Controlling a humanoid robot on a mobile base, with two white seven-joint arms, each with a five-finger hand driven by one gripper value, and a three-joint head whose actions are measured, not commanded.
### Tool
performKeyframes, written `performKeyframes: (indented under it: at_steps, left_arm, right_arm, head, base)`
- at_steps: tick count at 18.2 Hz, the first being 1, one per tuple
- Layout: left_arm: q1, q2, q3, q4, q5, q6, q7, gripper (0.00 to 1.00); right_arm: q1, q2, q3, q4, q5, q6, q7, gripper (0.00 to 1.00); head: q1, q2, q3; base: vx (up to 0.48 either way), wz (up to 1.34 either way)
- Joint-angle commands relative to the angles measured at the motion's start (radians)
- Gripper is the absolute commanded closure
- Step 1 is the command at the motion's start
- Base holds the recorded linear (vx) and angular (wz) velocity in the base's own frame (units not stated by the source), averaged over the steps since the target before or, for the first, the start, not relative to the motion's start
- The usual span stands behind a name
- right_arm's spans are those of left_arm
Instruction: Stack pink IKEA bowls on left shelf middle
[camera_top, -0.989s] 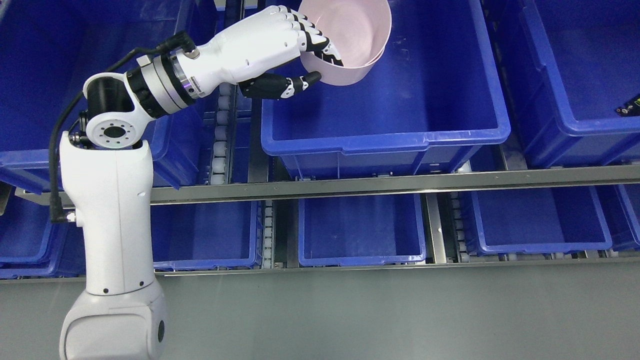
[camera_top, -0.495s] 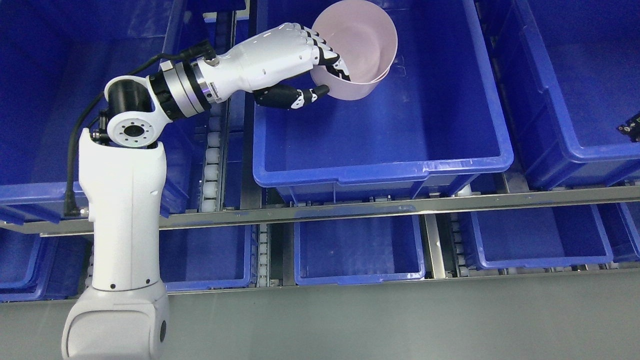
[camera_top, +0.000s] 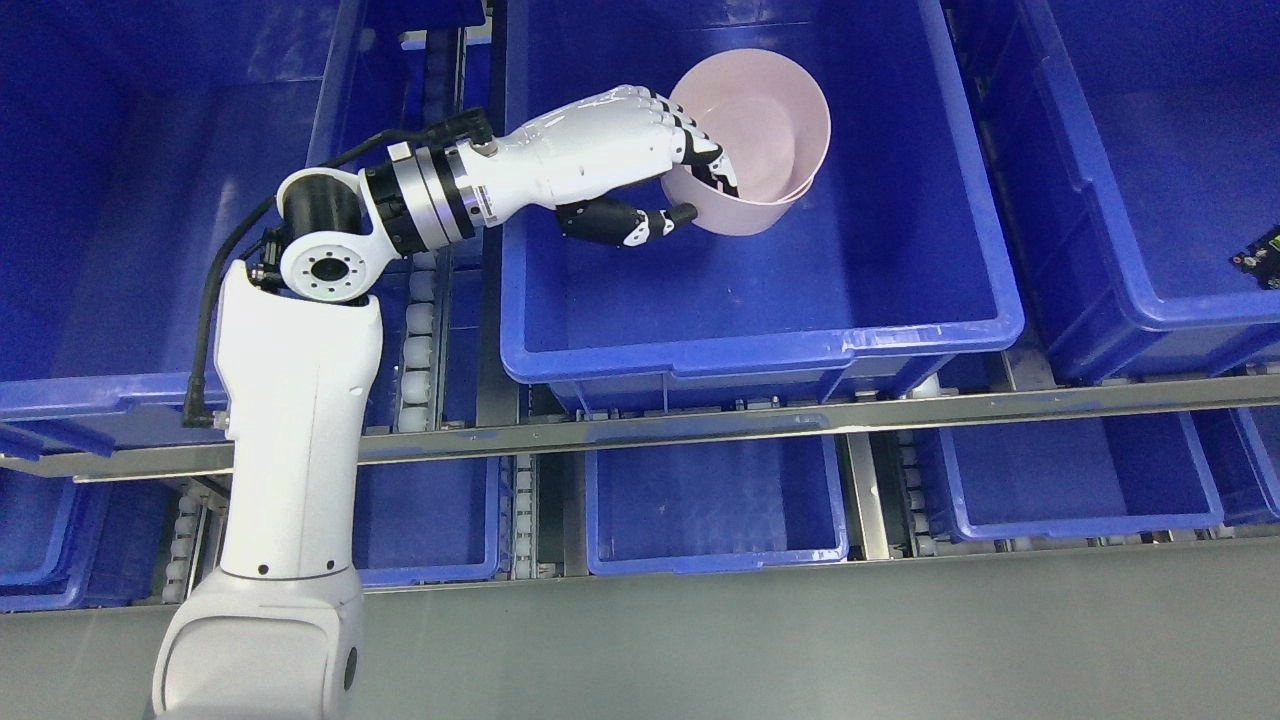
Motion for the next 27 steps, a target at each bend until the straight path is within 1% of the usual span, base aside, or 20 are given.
performKeyframes:
  at_steps: [1,3,4,6,7,9,10,13,14,15,16,17,19,21,23,24,27]
  left_arm:
    - [0.017,-0.029,-0.026,0.059,-0.002,0.000,0.002,0.64]
    - [0.027,-0.028,-0.016,0.058,0.005,0.000,0.003,0.53]
    - [0.032,-0.029,0.000,0.055,0.007,0.000,0.007,0.46]
    - [0.032,-0.041,0.051,0.048,0.008,0.000,0.026,0.37]
    - [0.030,-0.061,0.086,0.048,0.011,0.000,0.051,0.31]
    - [0.023,-0.062,0.190,0.048,0.034,0.000,0.155,0.24]
    - [0.015,-0.062,0.218,0.048,0.092,0.000,0.266,0.24]
    - [0.009,-0.062,0.212,0.058,0.372,0.000,0.731,0.25]
    - [0.015,-0.062,0.197,0.058,0.455,0.036,0.841,0.25]
    - [0.030,-0.062,0.182,0.051,0.493,0.106,0.917,0.23]
    - [0.039,-0.062,0.183,0.045,0.502,0.195,0.962,0.12]
    - [0.043,-0.062,0.180,0.033,0.513,0.275,0.997,0.00]
    - [0.070,-0.062,0.160,0.001,0.547,0.389,1.030,0.00]
    - [0.128,-0.062,0.114,-0.057,0.547,0.455,1.031,0.00]
    - [0.188,-0.062,0.076,-0.143,0.545,0.500,1.031,0.00]
    - [0.220,-0.062,0.066,-0.169,0.544,0.501,1.031,0.00]
    - [0.297,-0.062,0.095,-0.218,0.544,0.501,1.025,0.00]
  right_arm:
    - [0.000,-0.017,-0.005,-0.017,-0.002,0.001,0.000,0.00]
    - [0.000,-0.017,-0.005,-0.017,-0.002,0.001,0.000,0.00]
    - [0.000,-0.017,-0.005,-0.017,-0.002,0.001,0.000,0.00]
    - [0.000,-0.017,-0.005,-0.017,-0.002,0.001,0.000,0.00]
    - [0.000,-0.017,-0.005,-0.017,-0.002,0.001,0.000,0.00]
    - [0.000,-0.017,-0.005,-0.017,-0.002,0.001,0.000,0.00]
    - [0.000,-0.017,-0.005,-0.017,-0.002,0.001,0.000,0.00]
    - [0.000,-0.017,-0.005,-0.017,-0.002,0.001,0.000,0.00]
    - [0.000,-0.017,-0.005,-0.017,-0.002,0.001,0.000,0.00]
    - [0.000,-0.017,-0.005,-0.017,-0.002,0.001,0.000,0.00]
    - [0.000,-0.017,-0.005,-0.017,-0.002,0.001,0.000,0.00]
    - [0.000,-0.017,-0.005,-0.017,-0.002,0.001,0.000,0.00]
    - [0.000,-0.017,-0.005,-0.017,-0.002,0.001,0.000,0.00]
    - [0.000,-0.017,-0.005,-0.017,-0.002,0.001,0.000,0.00]
    - [0.000,-0.017,-0.005,-0.017,-0.002,0.001,0.000,0.00]
    - [0.000,-0.017,-0.005,-0.017,-0.002,0.001,0.000,0.00]
    - [0.000,-0.017,-0.005,-0.017,-0.002,0.001,0.000,0.00]
  head:
    - [0.0000,0.000,0.000]
    - [0.0000,0.000,0.000]
    - [0.0000,0.000,0.000]
    - [0.0000,0.000,0.000]
    - [0.0000,0.000,0.000]
    - [0.0000,0.000,0.000]
    - [0.0000,0.000,0.000]
    - [0.0000,0.000,0.000]
    - [0.0000,0.000,0.000]
    - [0.0000,0.000,0.000]
    - [0.0000,0.000,0.000]
    - [0.0000,0.000,0.000]
    - [0.0000,0.000,0.000]
    - [0.0000,0.000,0.000]
    - [0.0000,0.000,0.000]
    - [0.0000,0.000,0.000]
    - [0.0000,0.000,0.000]
  base:
    - [-0.028,0.00]
    - [-0.033,0.00]
    - [-0.038,0.00]
    - [-0.030,-0.02]
    - [-0.021,0.00]
    - [-0.010,0.00]
    - [0.000,0.00]
    - [0.000,0.00]
    - [-0.018,-0.03]
    - [-0.038,-0.08]
    - [-0.038,-0.08]
    - [-0.084,-0.14]
    - [-0.110,-0.15]
    - [-0.152,-0.18]
    - [-0.194,-0.18]
    - [-0.220,-0.17]
    - [-0.242,-0.15]
